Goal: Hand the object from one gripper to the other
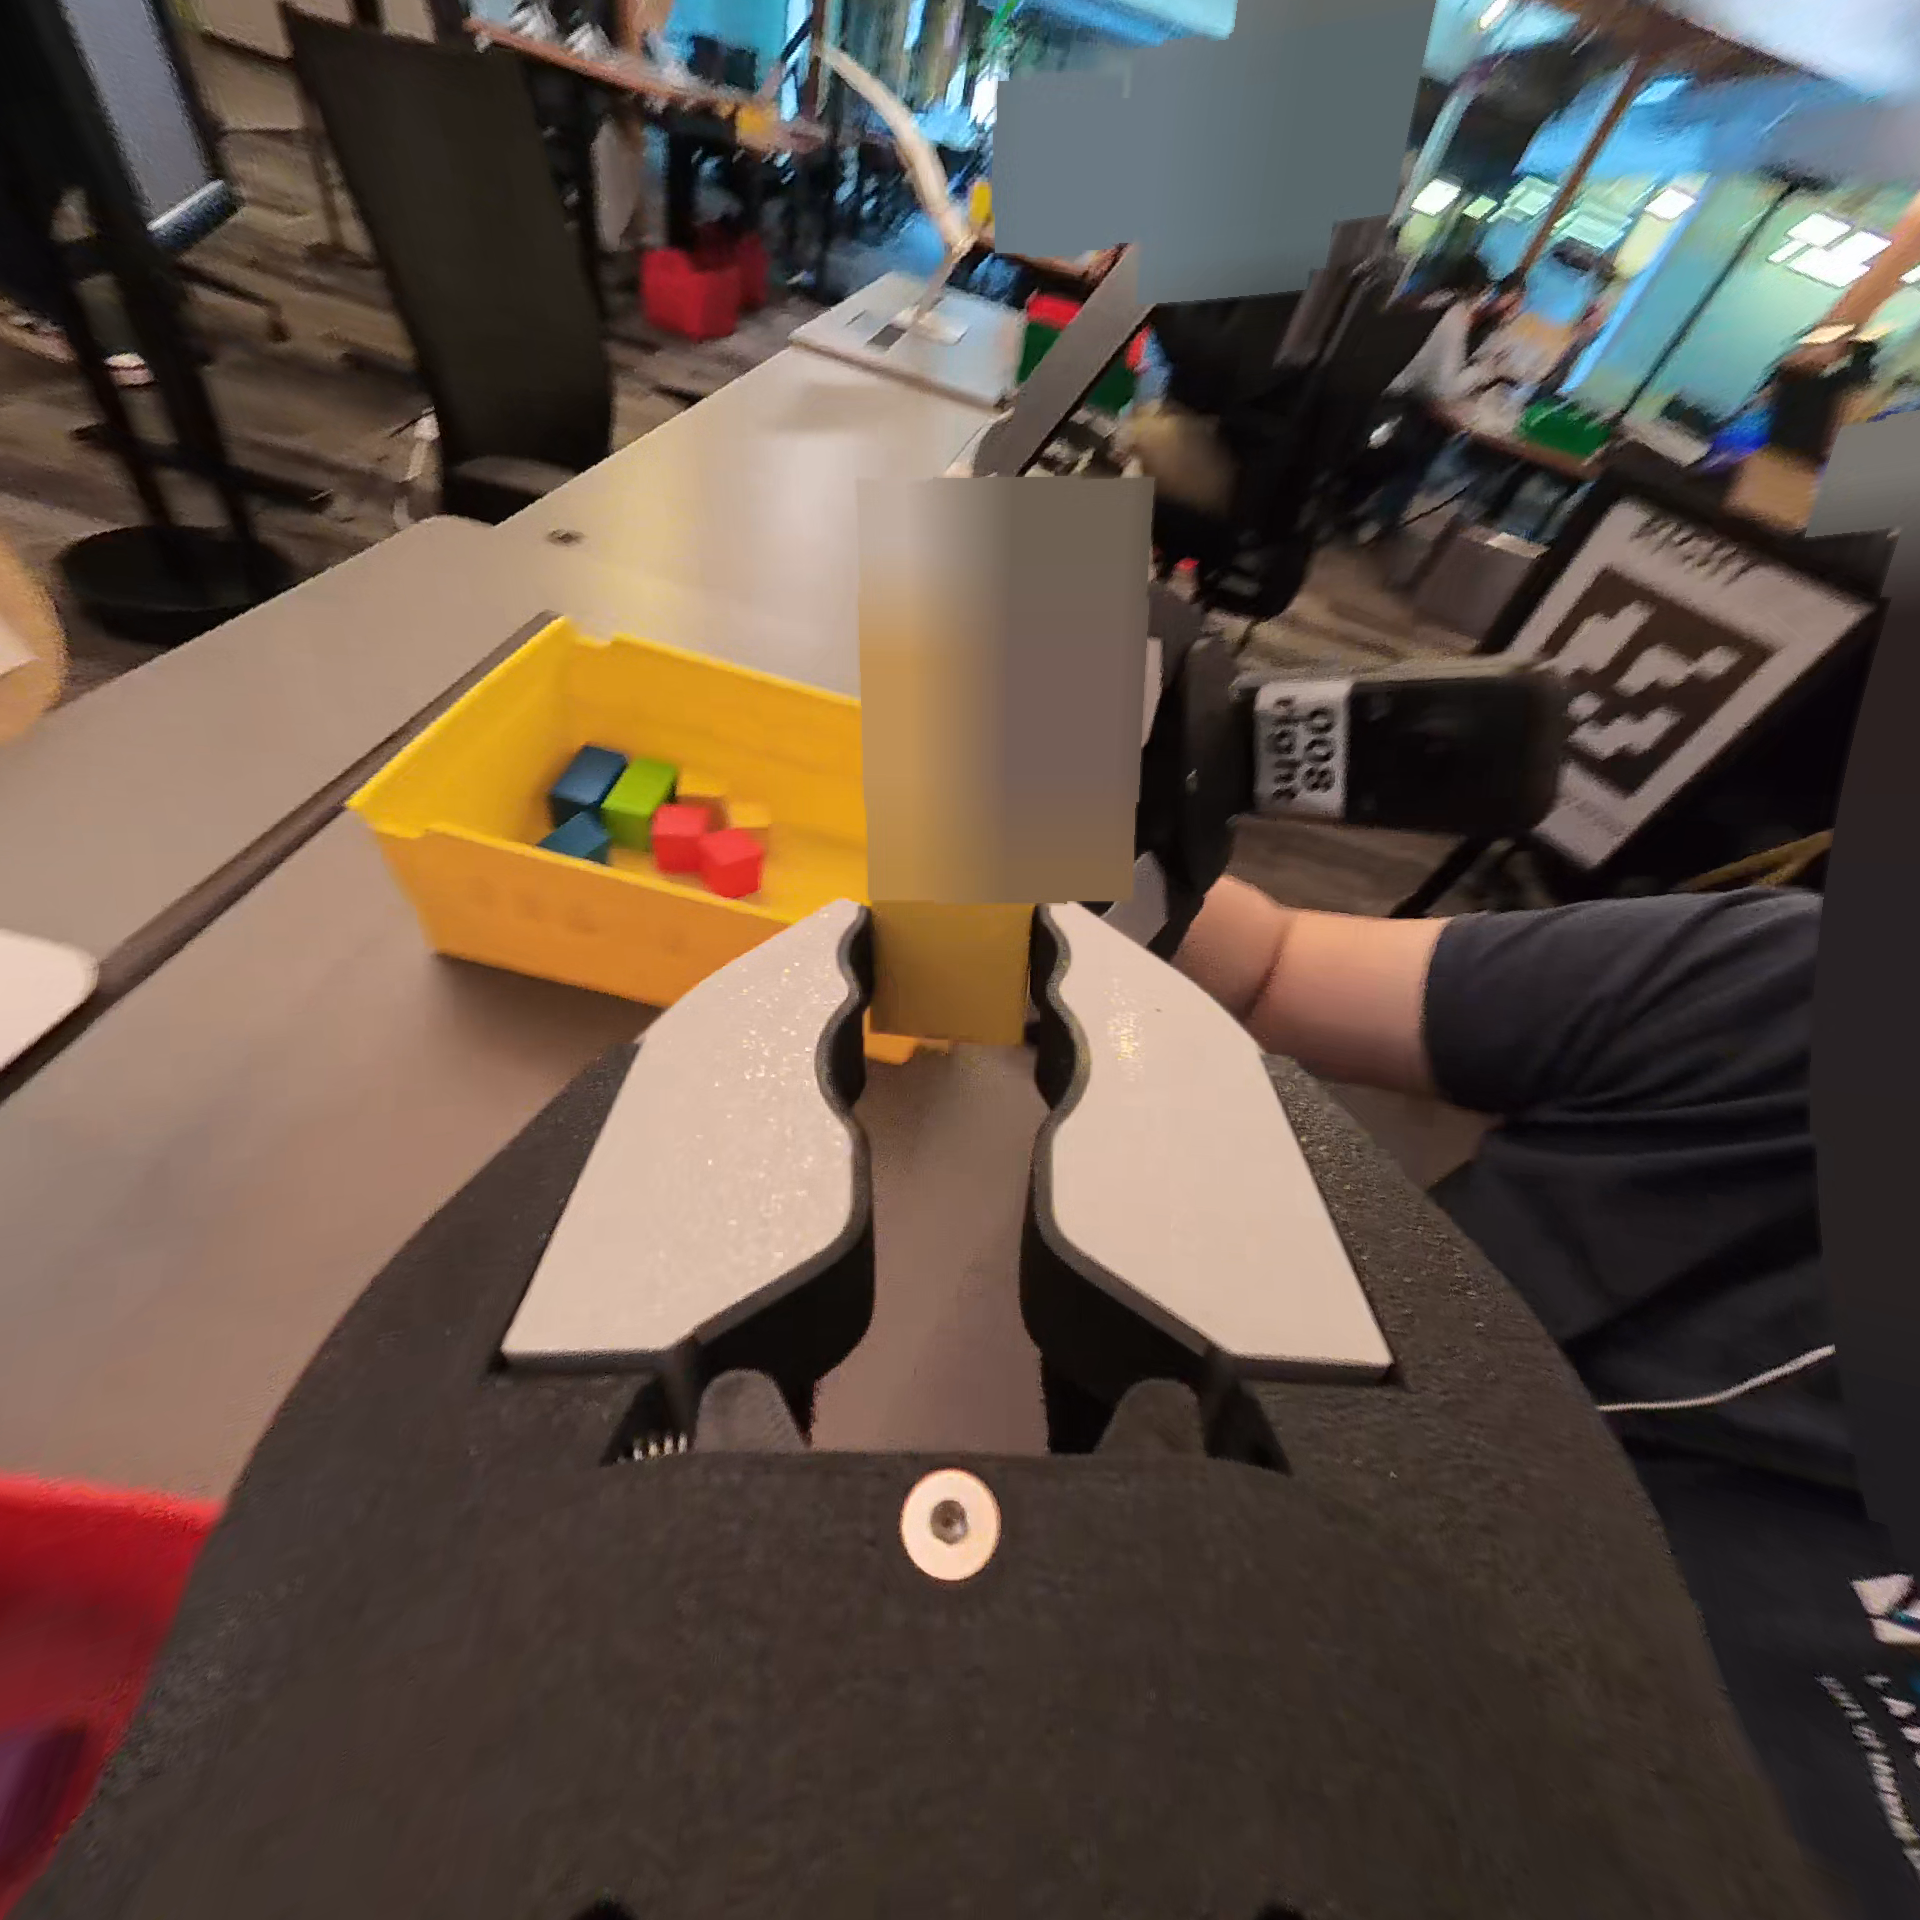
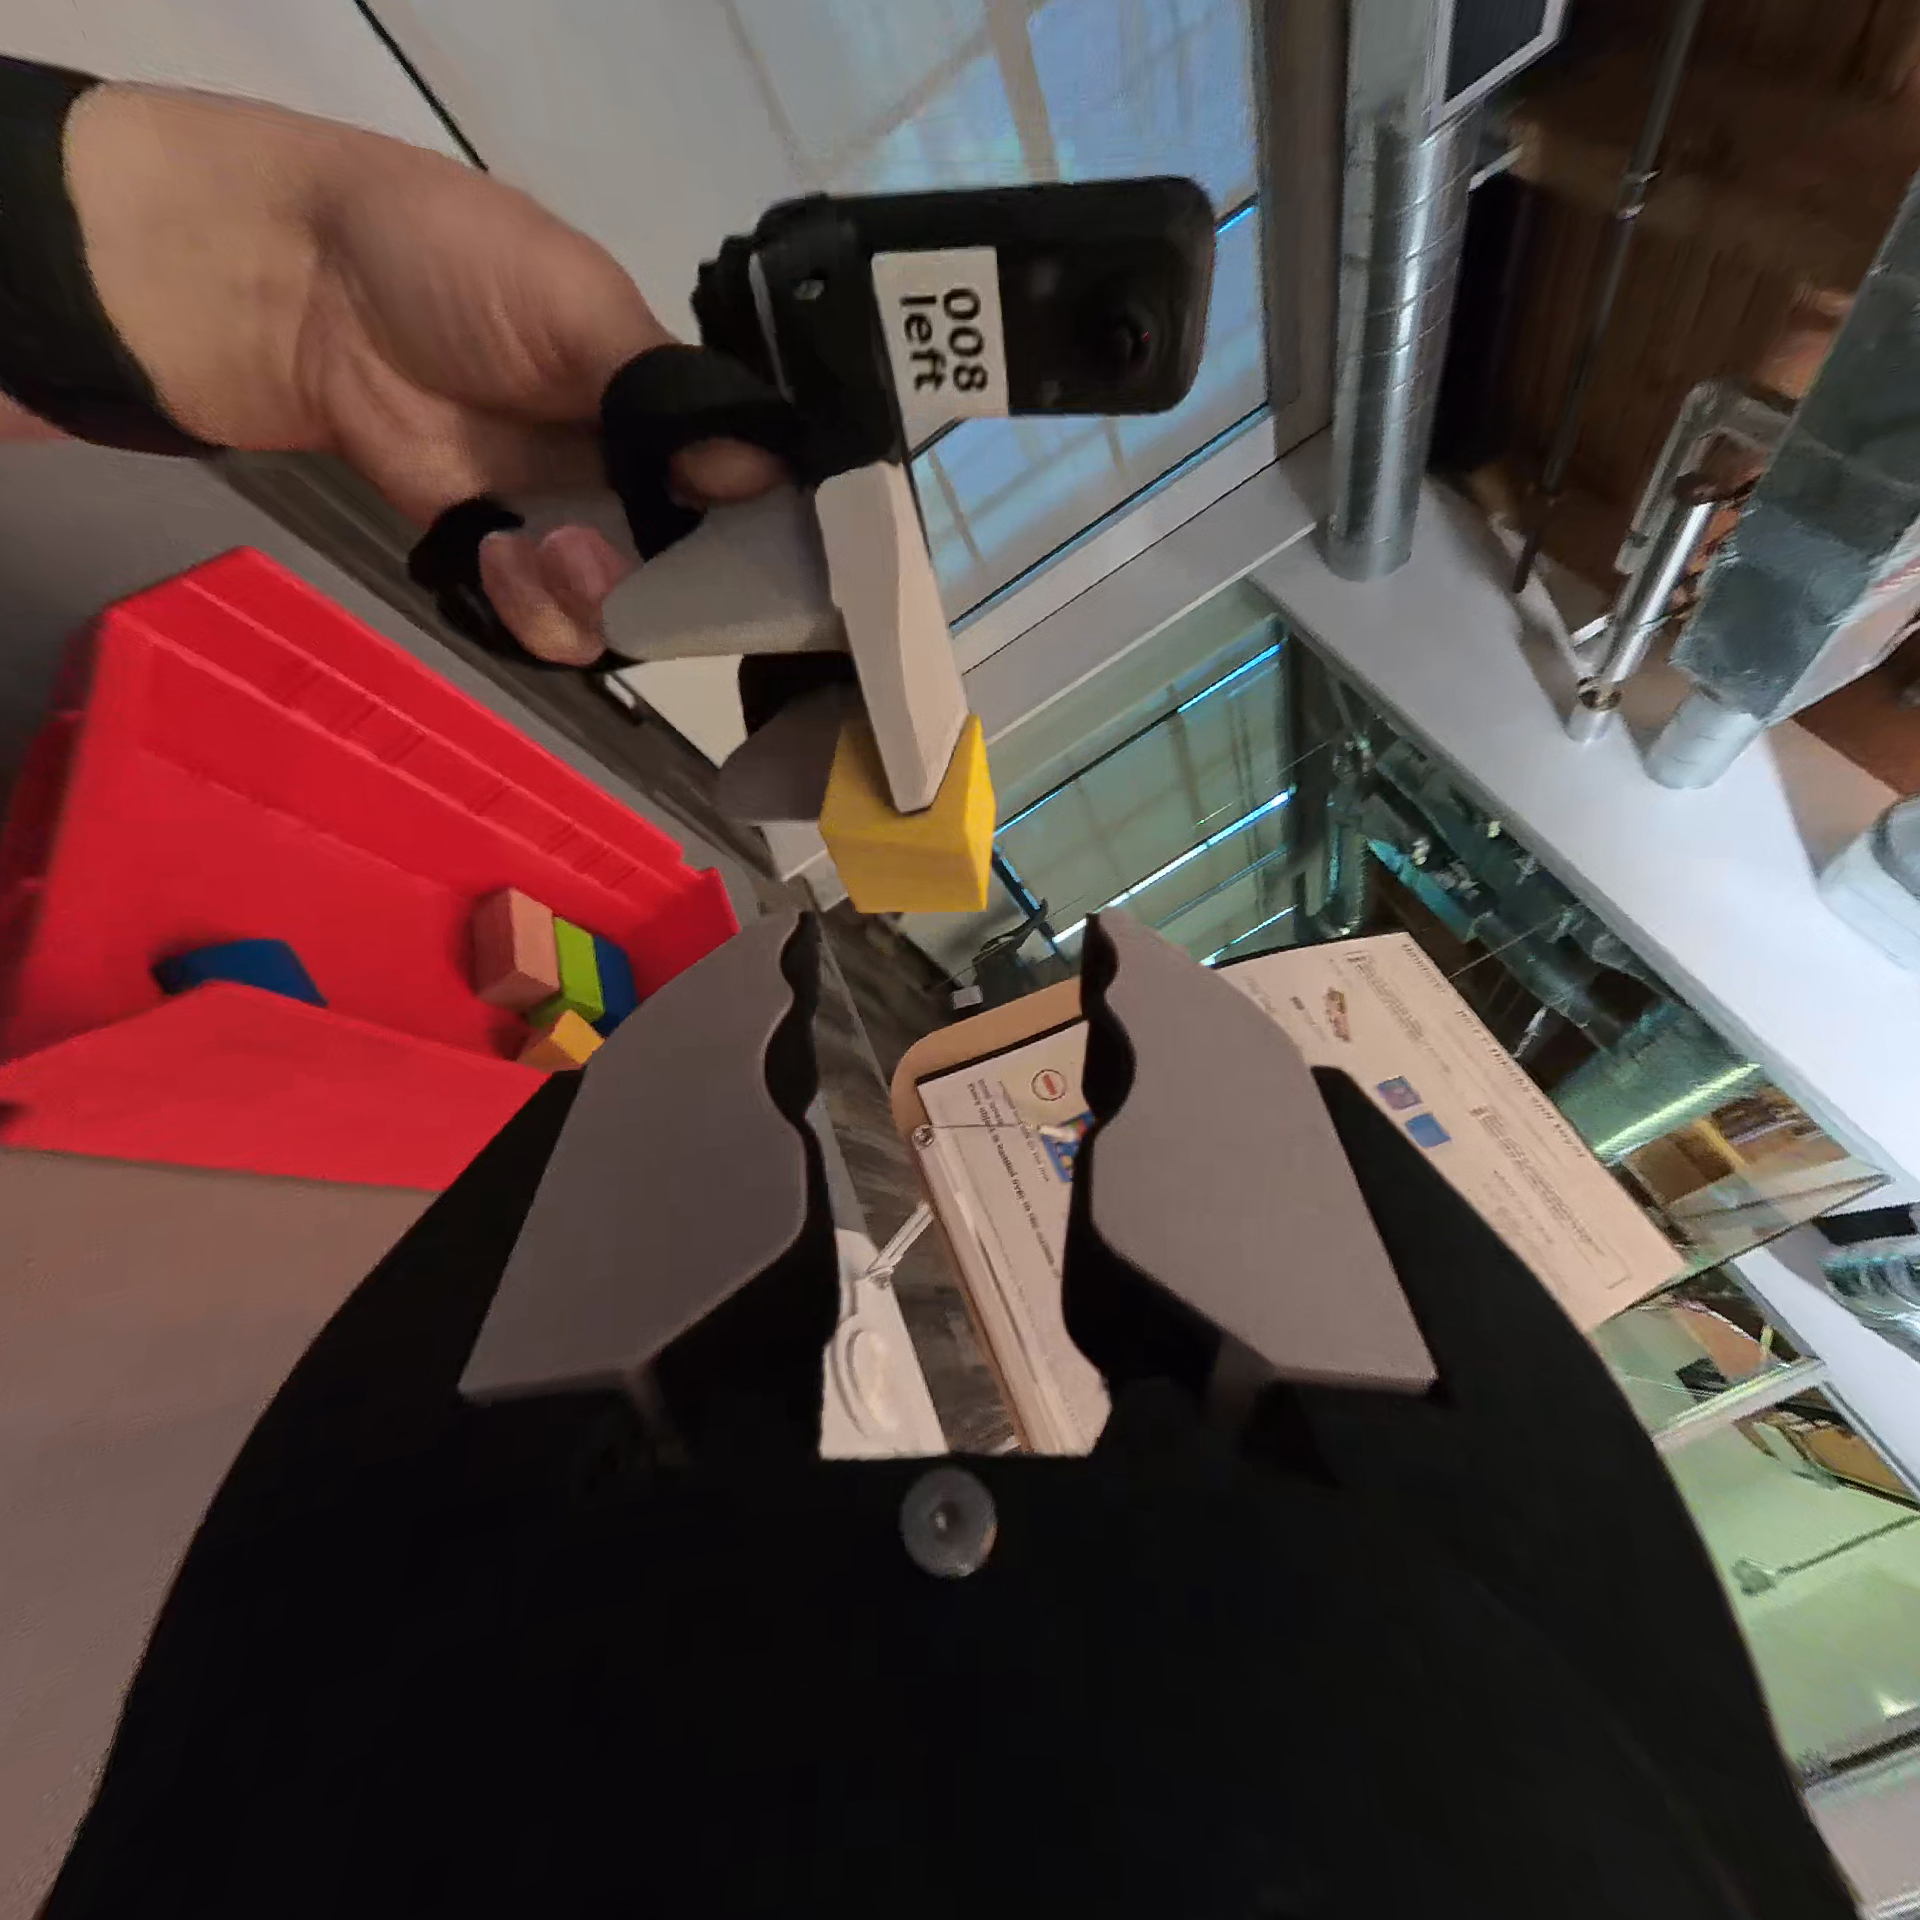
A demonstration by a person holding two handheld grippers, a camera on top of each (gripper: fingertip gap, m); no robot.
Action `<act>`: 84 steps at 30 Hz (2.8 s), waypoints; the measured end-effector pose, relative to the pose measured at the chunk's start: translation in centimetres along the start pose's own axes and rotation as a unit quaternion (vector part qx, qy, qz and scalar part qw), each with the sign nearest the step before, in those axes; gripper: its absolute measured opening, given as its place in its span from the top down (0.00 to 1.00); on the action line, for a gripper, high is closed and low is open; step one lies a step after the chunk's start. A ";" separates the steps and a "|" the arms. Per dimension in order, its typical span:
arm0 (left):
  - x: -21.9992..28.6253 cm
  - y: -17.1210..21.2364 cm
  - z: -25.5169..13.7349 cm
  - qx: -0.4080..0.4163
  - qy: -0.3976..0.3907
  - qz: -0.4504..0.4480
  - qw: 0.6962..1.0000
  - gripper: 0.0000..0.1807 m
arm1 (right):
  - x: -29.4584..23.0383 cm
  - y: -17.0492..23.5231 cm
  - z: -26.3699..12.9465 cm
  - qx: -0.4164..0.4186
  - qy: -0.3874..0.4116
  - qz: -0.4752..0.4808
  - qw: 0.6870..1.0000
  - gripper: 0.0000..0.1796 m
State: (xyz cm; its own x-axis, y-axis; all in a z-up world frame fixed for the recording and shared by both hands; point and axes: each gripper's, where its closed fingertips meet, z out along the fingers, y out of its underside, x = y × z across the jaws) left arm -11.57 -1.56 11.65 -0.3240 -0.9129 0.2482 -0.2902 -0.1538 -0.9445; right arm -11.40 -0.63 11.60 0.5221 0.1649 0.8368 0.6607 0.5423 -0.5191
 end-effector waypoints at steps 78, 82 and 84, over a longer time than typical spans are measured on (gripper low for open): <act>-12.6 18.4 -12.1 -0.507 -0.188 0.116 0.833 0.85 | -2.8 29.3 -25.3 -0.691 -0.199 0.362 0.594 0.80; -11.7 19.2 -12.5 -0.528 -0.123 0.196 0.817 0.88 | -2.6 29.5 -25.1 -0.686 -0.195 0.362 0.600 0.80; -12.1 19.5 -12.5 -0.531 -0.117 0.236 0.806 0.84 | -2.7 29.5 -24.9 -0.684 -0.196 0.362 0.602 0.80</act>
State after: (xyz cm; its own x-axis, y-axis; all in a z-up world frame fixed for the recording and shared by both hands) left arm -24.55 11.26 -7.05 -0.4806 -0.8409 -0.2489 -0.8314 0.5272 -0.1756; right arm 20.12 -5.62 -10.35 0.9503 0.2765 0.1430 0.3018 -0.9309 -0.2057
